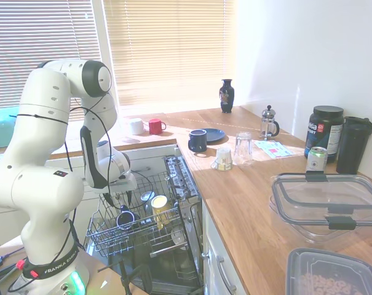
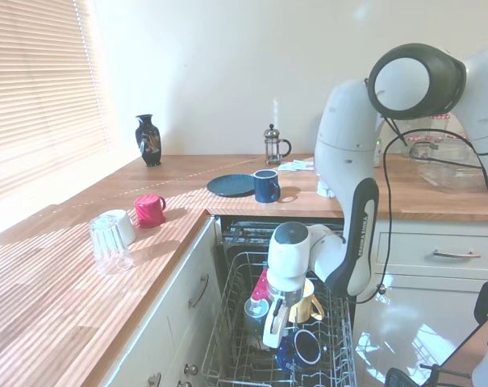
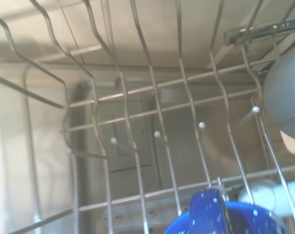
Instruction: Unload the blue mug from the dishwasher
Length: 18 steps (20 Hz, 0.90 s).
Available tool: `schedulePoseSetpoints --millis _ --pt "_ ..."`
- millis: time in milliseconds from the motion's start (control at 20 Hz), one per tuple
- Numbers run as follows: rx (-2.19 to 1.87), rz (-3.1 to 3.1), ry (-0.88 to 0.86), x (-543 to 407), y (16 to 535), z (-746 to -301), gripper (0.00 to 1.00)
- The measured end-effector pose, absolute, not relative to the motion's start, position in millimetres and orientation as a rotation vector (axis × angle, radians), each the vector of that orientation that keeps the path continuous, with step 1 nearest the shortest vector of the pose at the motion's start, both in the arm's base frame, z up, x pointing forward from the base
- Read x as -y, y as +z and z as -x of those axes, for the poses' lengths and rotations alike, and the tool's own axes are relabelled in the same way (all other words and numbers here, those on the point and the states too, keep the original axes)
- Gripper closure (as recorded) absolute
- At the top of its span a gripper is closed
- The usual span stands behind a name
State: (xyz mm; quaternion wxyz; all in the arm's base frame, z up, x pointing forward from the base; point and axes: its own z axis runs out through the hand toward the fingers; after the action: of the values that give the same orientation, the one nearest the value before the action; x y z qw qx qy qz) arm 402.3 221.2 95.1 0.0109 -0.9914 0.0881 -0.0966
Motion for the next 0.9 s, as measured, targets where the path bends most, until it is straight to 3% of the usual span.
schedulePoseSetpoints --millis 550,900 --pt "-0.209 3.097 -0.395 -218.4 51.1 -423.9 0.0" --pt "-0.245 3.078 -0.454 -206.2 52.8 -437.2 0.0"
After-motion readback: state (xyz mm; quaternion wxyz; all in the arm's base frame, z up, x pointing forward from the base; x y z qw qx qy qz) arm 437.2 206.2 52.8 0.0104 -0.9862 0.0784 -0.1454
